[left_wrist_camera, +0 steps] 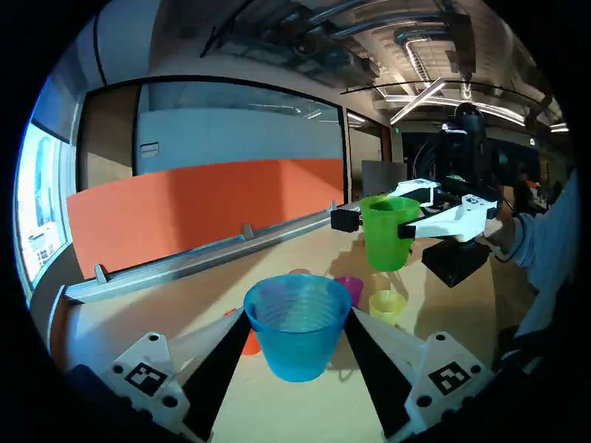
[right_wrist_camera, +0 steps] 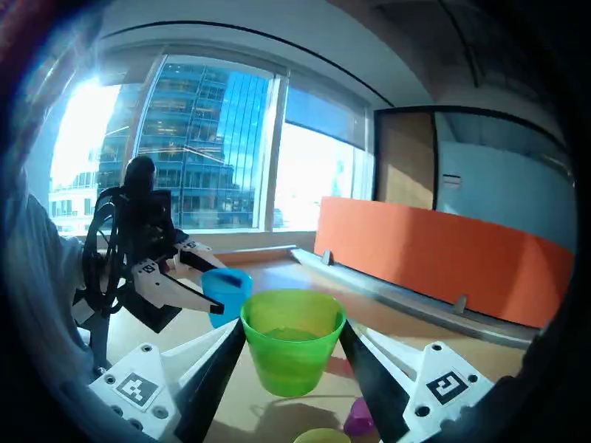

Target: Pour water

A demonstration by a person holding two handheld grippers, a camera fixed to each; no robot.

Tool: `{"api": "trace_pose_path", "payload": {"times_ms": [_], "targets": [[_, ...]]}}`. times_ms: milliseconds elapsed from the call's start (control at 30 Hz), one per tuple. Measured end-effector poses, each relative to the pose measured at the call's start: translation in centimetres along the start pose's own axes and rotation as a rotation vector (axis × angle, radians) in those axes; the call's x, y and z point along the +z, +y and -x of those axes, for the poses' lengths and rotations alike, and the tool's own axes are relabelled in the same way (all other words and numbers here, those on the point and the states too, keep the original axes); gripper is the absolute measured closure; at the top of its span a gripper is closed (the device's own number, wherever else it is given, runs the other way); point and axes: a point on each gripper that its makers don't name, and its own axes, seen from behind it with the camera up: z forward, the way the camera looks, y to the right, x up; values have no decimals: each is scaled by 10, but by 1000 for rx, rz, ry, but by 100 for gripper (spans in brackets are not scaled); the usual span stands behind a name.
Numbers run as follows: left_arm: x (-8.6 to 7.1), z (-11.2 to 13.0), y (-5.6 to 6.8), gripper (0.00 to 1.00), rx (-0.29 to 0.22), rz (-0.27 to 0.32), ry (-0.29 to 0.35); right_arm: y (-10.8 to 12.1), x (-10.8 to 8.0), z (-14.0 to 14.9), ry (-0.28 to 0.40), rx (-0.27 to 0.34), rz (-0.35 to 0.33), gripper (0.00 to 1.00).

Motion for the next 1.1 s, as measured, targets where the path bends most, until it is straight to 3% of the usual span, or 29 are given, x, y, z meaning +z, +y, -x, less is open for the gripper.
{"api": "trace_pose_path", "payload": {"times_ms": [1100], "targets": [[14,109,6,13,62,72,-283,-42,30,117,-332,-26,-176,9]]}}
